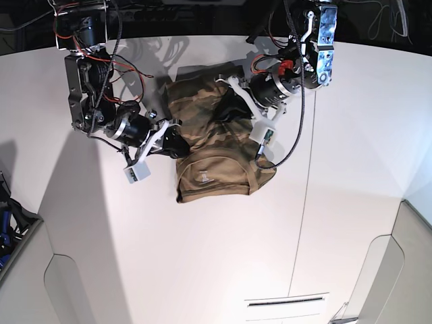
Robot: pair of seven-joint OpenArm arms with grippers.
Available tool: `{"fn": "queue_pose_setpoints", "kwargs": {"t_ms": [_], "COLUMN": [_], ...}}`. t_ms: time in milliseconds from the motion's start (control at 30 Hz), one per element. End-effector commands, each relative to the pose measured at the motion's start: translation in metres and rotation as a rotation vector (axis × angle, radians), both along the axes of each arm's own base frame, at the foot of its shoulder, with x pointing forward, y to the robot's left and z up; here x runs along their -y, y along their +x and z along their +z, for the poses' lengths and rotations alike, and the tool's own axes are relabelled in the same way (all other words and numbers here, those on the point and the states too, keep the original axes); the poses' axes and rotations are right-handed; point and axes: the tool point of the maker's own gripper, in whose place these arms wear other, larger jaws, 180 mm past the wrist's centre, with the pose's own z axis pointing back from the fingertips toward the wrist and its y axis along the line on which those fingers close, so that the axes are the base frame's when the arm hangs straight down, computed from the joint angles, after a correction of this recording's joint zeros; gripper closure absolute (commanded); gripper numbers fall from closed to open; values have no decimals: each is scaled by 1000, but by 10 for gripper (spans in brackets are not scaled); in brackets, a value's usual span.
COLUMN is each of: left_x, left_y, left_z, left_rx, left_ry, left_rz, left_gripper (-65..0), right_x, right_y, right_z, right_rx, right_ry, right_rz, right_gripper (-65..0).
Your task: Fold the T-shirt properly
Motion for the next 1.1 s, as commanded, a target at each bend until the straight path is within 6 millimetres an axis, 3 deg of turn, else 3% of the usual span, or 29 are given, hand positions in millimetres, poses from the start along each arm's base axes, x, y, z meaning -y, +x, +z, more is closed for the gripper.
{"fn": "queue_pose_setpoints", "kwargs": {"t_ms": [0,267,367,467,600,733,900,1067], "left_x": [0,5,-1,-5,-22,-55,-97,-107], "left_y": [-4,7,-4,-22,-41,-61,-90,-133], "left_z": [-2,62,78,84,89,89,81,73], "left_rx": [-12,135,181,188,186,139,11,-122], "left_ry": [35,83,104,133,215,274,285,241], "left_rz": [-34,-116,-124,-133,-110,-33,72,62], "left_gripper": [-84,-84,-84,-84,-84,-84,-84,-84], "right_x": [3,-9,-9,6,44,84,128,156], "right_y": [-2,4,4,3,-9,-32,-67,-110], "right_z": [-2,57,85,111,135,143,137,118], "right_rx": [-13,100,179,257,317,282,175,41], "right_ry": [-43,-62,-90,-112,-131,-147,-141,-186], "right_rz": [19,114,136,96,28,-18,-60,-44], "right_gripper": [0,0,0,0,0,0,0,0]}}
